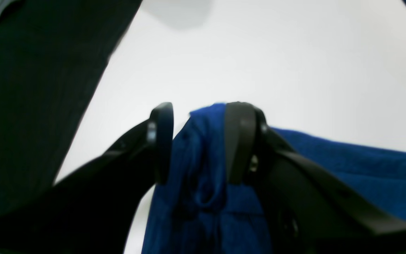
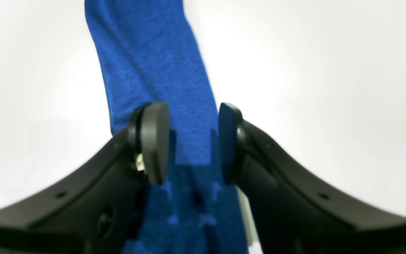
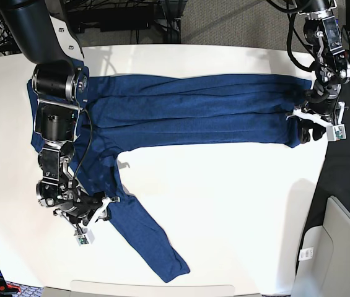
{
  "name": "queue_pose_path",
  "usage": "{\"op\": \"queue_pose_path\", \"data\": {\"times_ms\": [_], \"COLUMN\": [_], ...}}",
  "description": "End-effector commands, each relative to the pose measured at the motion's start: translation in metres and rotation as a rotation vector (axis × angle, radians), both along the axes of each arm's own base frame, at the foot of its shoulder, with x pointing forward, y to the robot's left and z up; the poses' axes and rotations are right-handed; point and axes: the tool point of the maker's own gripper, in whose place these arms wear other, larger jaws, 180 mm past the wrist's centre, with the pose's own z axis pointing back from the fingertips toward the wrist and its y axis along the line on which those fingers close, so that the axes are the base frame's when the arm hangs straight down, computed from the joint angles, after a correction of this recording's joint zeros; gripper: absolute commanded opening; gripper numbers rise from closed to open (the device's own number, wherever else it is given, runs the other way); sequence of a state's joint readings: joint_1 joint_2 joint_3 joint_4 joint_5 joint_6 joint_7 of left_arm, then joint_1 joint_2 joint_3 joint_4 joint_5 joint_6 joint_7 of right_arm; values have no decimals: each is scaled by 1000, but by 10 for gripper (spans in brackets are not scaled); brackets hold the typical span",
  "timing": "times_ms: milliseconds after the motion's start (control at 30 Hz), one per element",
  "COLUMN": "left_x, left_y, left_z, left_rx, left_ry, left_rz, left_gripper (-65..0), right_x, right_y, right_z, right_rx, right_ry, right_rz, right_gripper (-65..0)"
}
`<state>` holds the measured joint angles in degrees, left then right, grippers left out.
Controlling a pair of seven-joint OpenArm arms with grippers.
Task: Fold the T-shirt properly
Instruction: 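Move the right gripper to the sleeve and grasp its cuff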
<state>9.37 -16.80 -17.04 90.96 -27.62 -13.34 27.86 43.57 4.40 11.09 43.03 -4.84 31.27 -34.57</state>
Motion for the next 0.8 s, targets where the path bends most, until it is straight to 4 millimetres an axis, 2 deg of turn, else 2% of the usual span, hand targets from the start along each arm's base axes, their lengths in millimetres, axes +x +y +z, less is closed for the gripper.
{"op": "queue_pose_path", "data": {"times_ms": [0, 200, 333, 500, 567, 700, 767], "left_x": [9, 9, 9, 9, 9, 10, 10], "left_y": [3, 3, 3, 2, 2, 2, 1], "left_z": [19, 19, 19, 19, 19, 21, 23], "left_rx": [13, 13, 12, 12, 12, 14, 17], "left_ry": [-65, -65, -65, -64, -64, -70, -75], "left_rz": [-5, -5, -7, -8, -8, -10, -13], "left_gripper": [-412, -412, -412, -412, -412, -412, -412], "right_x": [18, 18, 23, 25, 24, 15, 13], "right_y": [-2, -9, -30, -43, -42, -39, -38], "right_z": [27, 10, 12, 13, 11, -14, -17], "right_rx": [10, -28, -107, -122, -122, -107, -99], "right_ry": [-82, -87, -122, -139, -133, -62, -57], "right_rz": [-4, -7, -95, -143, -142, -139, -138], "right_gripper": [-410, -410, -410, -410, -410, -410, -410]}}
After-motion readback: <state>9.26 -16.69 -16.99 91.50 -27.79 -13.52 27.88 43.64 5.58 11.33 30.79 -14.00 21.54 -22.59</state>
